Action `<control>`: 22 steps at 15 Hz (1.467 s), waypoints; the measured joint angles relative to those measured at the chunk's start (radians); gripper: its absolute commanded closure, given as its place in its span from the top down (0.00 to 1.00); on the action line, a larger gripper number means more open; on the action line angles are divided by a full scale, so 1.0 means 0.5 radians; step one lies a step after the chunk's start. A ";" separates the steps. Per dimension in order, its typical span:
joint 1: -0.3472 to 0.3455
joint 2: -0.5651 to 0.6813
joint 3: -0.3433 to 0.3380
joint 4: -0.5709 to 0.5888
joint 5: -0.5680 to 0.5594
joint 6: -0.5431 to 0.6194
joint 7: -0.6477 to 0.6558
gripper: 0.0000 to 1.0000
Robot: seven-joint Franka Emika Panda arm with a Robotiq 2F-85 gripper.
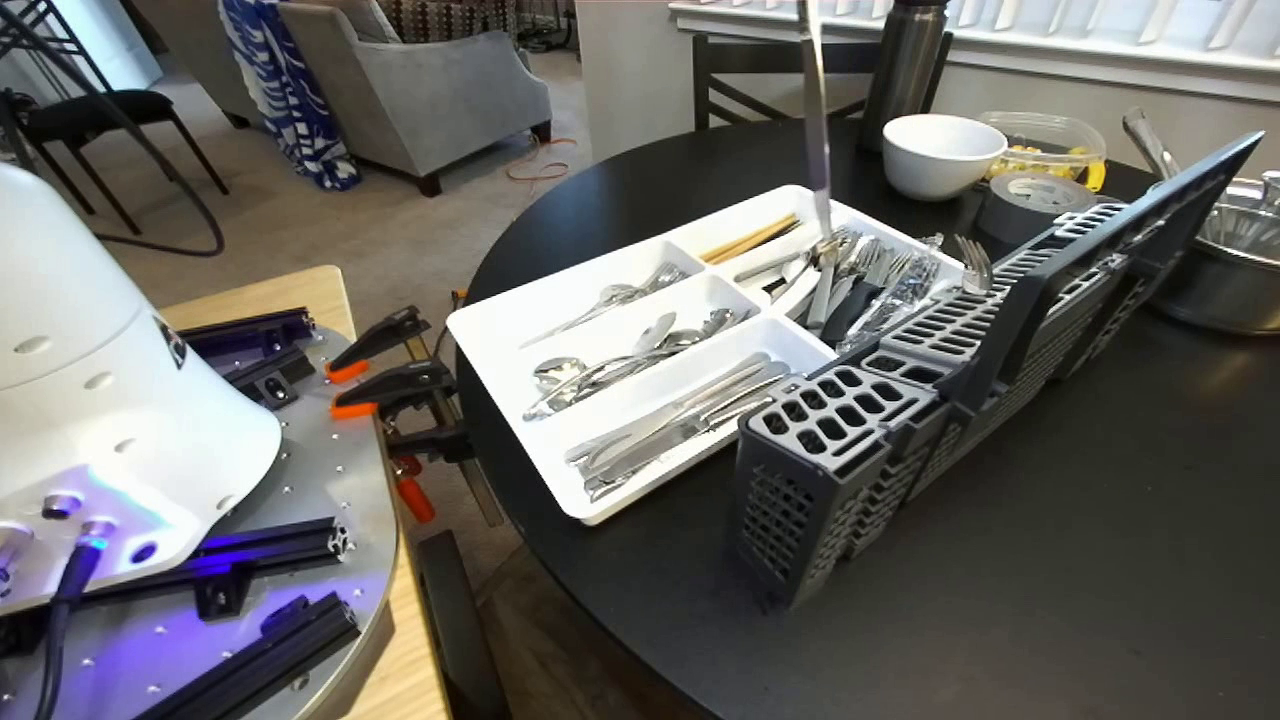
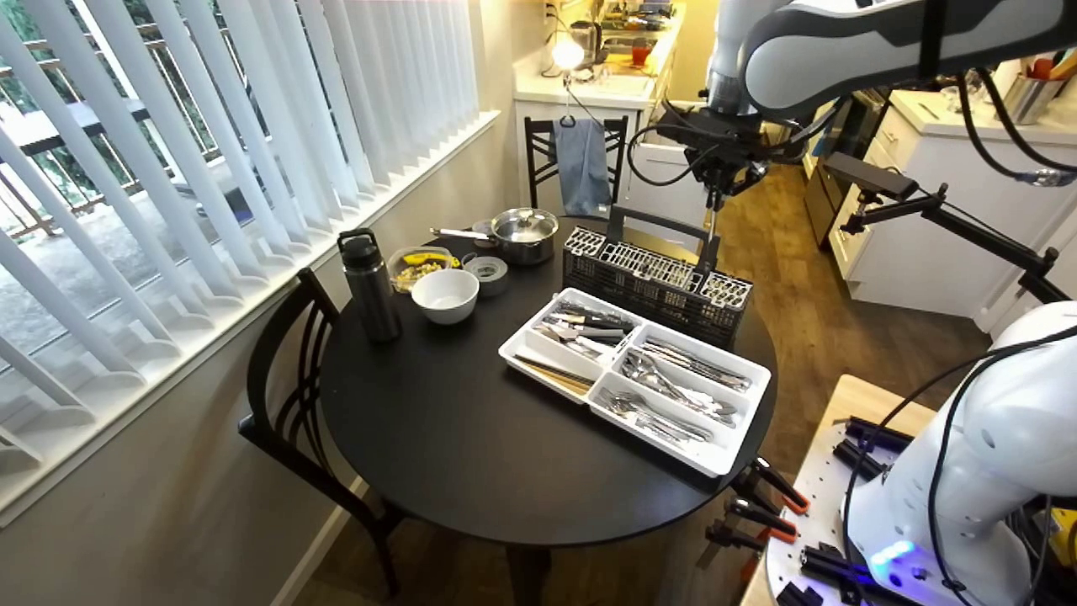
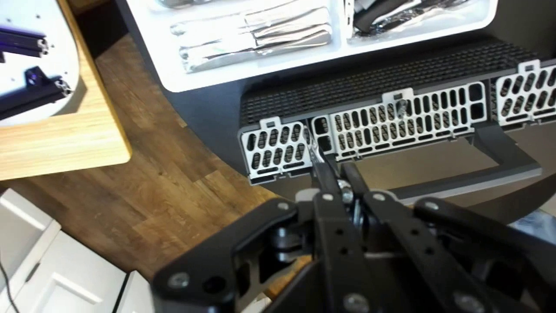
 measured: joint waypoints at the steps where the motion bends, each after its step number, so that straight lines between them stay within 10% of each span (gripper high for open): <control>1: 0.000 -0.003 0.029 0.012 0.013 -0.085 0.000 0.02; 22: 0.034 1.071 -0.041 0.250 -0.066 -0.093 0.279 0.02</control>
